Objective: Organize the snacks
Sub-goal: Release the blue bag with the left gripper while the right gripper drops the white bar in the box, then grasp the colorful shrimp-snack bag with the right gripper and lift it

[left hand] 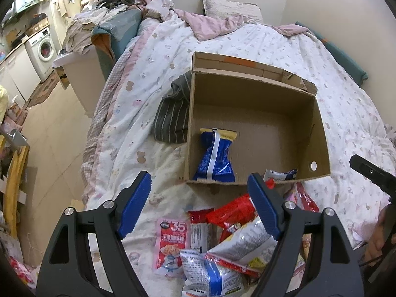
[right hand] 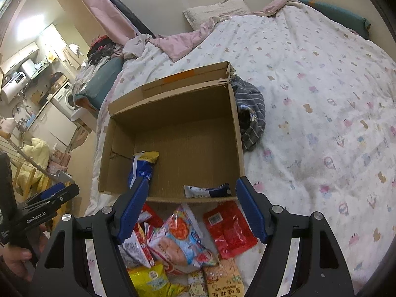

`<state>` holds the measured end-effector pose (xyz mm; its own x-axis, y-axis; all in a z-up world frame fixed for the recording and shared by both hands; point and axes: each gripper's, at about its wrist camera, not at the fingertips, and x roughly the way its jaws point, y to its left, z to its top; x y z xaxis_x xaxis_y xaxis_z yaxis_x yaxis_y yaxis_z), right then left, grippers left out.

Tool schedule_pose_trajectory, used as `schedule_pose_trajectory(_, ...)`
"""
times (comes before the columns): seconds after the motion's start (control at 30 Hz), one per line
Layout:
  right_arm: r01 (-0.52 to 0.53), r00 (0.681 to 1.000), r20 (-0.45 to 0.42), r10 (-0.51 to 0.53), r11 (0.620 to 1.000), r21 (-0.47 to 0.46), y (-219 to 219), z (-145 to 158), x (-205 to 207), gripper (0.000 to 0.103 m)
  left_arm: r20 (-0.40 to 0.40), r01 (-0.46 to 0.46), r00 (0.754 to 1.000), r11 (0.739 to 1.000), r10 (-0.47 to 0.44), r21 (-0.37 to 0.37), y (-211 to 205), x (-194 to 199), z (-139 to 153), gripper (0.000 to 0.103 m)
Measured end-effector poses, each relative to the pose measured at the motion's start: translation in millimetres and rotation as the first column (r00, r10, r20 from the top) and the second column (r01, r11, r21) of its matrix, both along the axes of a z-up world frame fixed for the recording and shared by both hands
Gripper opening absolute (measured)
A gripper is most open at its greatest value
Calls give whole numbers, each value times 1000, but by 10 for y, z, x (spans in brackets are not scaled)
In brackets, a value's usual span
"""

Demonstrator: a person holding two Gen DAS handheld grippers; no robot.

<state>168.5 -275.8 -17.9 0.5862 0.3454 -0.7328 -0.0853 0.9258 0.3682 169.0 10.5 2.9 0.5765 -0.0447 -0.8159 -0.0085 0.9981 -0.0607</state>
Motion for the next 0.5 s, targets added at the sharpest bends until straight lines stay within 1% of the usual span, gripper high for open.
schedule_pose_trajectory(0.33,-19,999,-37,19,1000,11,36,-90,-279,76,-10,-17,1000,1000,17,-9,67,-260,-39,78)
schedule_pose_trajectory(0.5,-29,997,-74,32,999,44,39,-174,-343,76,-24,-39,999,999,39,-18,132,-344,-89,78)
